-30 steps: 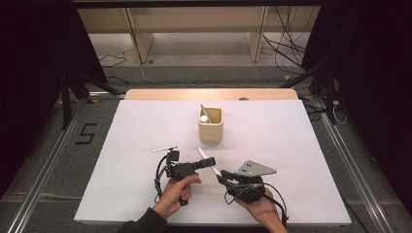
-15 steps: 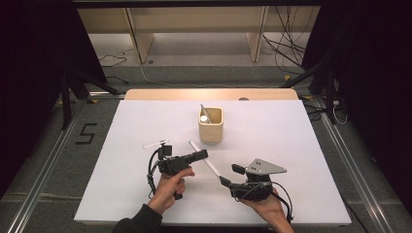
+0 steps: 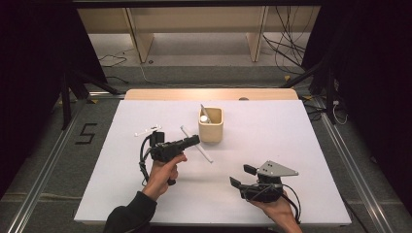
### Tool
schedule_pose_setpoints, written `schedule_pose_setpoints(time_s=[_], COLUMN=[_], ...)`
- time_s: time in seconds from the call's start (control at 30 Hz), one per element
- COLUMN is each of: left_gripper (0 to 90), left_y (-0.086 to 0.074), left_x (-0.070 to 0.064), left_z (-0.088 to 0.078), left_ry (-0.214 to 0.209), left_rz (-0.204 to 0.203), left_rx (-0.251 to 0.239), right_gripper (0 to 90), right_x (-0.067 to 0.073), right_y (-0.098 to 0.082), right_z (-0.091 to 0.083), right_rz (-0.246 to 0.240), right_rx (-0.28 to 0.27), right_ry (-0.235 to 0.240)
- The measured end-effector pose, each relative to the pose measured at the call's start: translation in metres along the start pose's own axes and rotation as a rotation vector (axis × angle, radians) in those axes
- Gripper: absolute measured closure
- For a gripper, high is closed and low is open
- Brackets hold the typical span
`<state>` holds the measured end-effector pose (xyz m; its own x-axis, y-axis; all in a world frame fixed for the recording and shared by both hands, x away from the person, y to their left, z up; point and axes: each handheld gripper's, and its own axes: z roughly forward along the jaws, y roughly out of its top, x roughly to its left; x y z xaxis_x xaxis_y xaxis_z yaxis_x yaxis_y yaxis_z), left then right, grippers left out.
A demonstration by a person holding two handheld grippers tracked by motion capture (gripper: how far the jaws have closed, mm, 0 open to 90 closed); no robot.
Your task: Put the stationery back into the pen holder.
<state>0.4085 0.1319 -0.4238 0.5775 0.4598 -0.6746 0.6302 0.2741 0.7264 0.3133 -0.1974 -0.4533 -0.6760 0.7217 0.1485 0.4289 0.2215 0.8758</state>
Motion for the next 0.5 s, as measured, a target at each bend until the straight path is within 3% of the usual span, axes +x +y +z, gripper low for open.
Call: schedule_pose_setpoints(time_s=[0.27, 0.5], left_gripper=[77.6, 77.6], left_y=[0.023, 0.052], left_x=[-0.009, -0.015], left_z=[0.010, 0.016], left_ry=[0.036, 0.066], left_rz=[0.060, 0.095], left_rx=[0.000, -0.039], right_gripper=[27.7, 24.0], right_x=[-0.008, -0.009], right_y=[-0.006, -0.010], right_z=[-0.007, -0.011], right_rz=[0.017, 0.014], right_rx=[-0.013, -0.018], right_ry=[-0.019, -0.022])
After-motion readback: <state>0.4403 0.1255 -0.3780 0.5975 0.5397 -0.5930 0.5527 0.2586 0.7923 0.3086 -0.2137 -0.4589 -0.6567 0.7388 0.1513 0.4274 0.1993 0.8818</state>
